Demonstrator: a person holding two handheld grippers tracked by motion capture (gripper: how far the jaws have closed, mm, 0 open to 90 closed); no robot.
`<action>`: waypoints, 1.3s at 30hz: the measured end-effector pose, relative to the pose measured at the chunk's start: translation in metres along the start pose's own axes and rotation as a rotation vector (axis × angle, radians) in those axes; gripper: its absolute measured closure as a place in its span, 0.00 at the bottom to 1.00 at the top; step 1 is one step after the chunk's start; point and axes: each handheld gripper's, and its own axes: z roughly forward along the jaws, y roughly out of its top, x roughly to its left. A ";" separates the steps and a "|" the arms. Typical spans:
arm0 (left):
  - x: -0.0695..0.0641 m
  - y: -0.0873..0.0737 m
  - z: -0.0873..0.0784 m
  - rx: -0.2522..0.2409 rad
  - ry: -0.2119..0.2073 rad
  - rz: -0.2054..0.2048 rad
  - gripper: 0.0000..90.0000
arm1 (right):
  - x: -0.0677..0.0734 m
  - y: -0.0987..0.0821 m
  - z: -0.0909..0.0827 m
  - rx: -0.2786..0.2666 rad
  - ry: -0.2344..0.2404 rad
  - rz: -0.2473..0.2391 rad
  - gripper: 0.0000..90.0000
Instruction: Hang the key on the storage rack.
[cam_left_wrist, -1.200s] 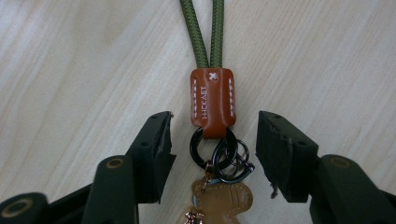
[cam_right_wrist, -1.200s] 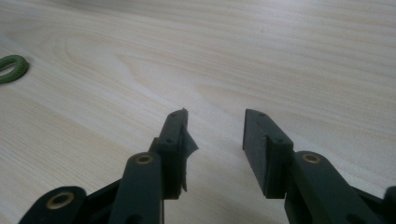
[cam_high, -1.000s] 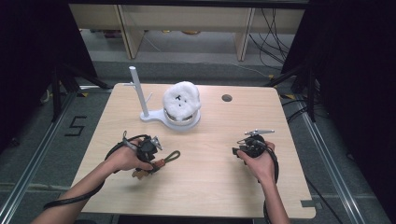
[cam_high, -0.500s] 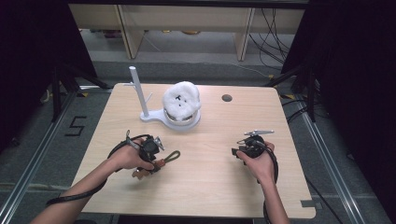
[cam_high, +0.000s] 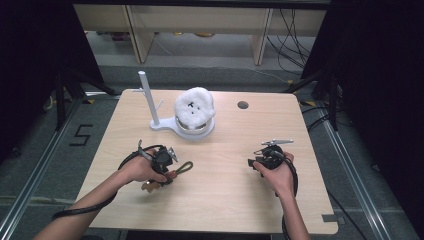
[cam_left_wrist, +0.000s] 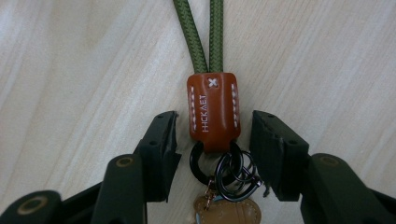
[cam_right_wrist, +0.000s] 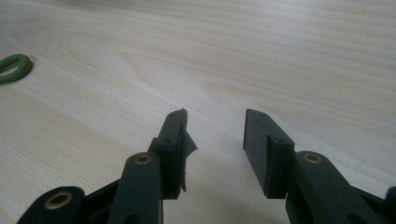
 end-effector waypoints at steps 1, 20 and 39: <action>0.000 0.000 0.000 0.004 -0.002 0.001 0.56 | -0.001 0.000 0.000 0.000 0.000 -0.006 0.67; -0.001 -0.009 -0.003 -0.039 0.008 -0.054 0.73 | -0.004 -0.001 0.003 -0.025 0.000 -0.033 0.67; -0.006 -0.026 -0.006 -0.150 0.016 -0.092 0.74 | -0.003 -0.001 0.000 -0.013 -0.001 -0.001 0.66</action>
